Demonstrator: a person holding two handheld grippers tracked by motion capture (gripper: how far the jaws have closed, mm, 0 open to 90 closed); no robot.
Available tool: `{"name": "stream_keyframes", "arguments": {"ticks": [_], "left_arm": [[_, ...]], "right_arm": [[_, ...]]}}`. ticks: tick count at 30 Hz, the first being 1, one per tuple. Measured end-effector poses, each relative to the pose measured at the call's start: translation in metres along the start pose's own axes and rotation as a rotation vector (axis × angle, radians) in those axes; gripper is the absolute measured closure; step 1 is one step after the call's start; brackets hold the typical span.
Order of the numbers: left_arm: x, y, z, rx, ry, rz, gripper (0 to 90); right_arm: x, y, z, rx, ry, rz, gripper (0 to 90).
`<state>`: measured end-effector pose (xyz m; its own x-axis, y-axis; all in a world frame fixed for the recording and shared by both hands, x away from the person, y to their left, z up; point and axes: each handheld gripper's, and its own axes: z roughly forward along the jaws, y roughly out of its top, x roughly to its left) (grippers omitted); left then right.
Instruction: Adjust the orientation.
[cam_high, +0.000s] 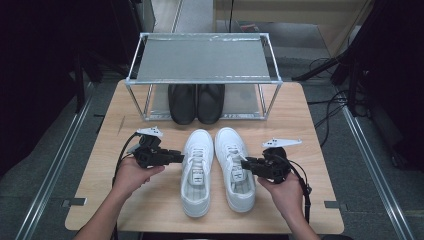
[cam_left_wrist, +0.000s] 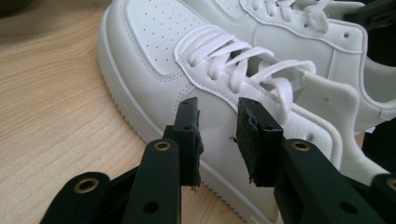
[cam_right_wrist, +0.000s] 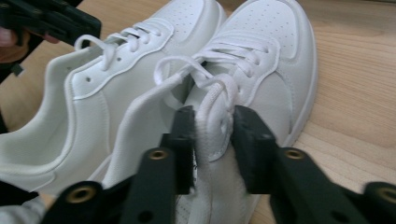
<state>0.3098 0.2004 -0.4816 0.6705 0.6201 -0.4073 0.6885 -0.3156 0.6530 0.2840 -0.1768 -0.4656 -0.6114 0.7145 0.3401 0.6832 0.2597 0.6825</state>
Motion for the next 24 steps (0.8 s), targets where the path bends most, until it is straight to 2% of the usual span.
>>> {"name": "stream_keyframes", "arguments": {"ticks": [3,4,5,8,9,10,11,12,14,16,19,21,24], "left_arm": [[0.002,-0.003,-0.001,-0.002,0.001,0.004,72.8],[0.003,-0.004,-0.001,0.002,0.004,-0.002,73.4],[0.003,-0.006,0.000,0.002,0.011,-0.009,73.6],[0.004,-0.010,0.001,0.005,0.010,-0.005,75.5],[0.003,-0.012,0.001,0.015,0.015,0.002,75.5],[0.003,-0.016,0.000,0.030,0.021,0.014,76.6],[0.003,-0.016,0.000,0.030,0.021,0.014,77.3],[0.003,-0.019,0.000,0.022,0.024,0.011,78.1],[0.003,-0.020,0.000,0.024,0.021,0.009,78.4],[0.004,-0.022,0.002,0.041,0.024,0.003,81.1],[0.006,-0.025,0.004,0.053,0.016,-0.045,88.8],[0.006,-0.026,0.005,0.068,0.015,-0.050,89.3],[0.005,-0.030,0.009,0.087,0.015,-0.055,89.3]], "right_arm": [[-0.001,0.000,-0.007,-0.018,0.022,-0.001,66.9],[-0.005,0.000,-0.019,-0.057,0.055,0.006,68.9],[-0.006,0.000,-0.024,-0.072,0.056,0.003,74.8],[-0.011,-0.001,-0.032,-0.084,0.032,-0.021,85.1],[-0.011,-0.001,-0.032,-0.084,0.032,-0.021,85.1],[-0.019,-0.004,-0.029,-0.071,0.019,-0.015,89.7],[-0.019,-0.004,-0.029,-0.071,0.019,-0.015,89.7],[-0.027,-0.005,-0.021,-0.041,0.006,-0.005,90.0],[-0.030,-0.006,-0.017,-0.031,0.000,-0.006,90.0],[-0.038,-0.004,-0.007,-0.024,0.016,0.016,90.0],[-0.039,-0.003,0.001,0.005,-0.001,0.007,90.0],[-0.039,-0.003,0.003,0.014,-0.006,-0.006,90.0],[-0.039,-0.002,0.011,0.033,0.018,-0.014,89.8]]}}
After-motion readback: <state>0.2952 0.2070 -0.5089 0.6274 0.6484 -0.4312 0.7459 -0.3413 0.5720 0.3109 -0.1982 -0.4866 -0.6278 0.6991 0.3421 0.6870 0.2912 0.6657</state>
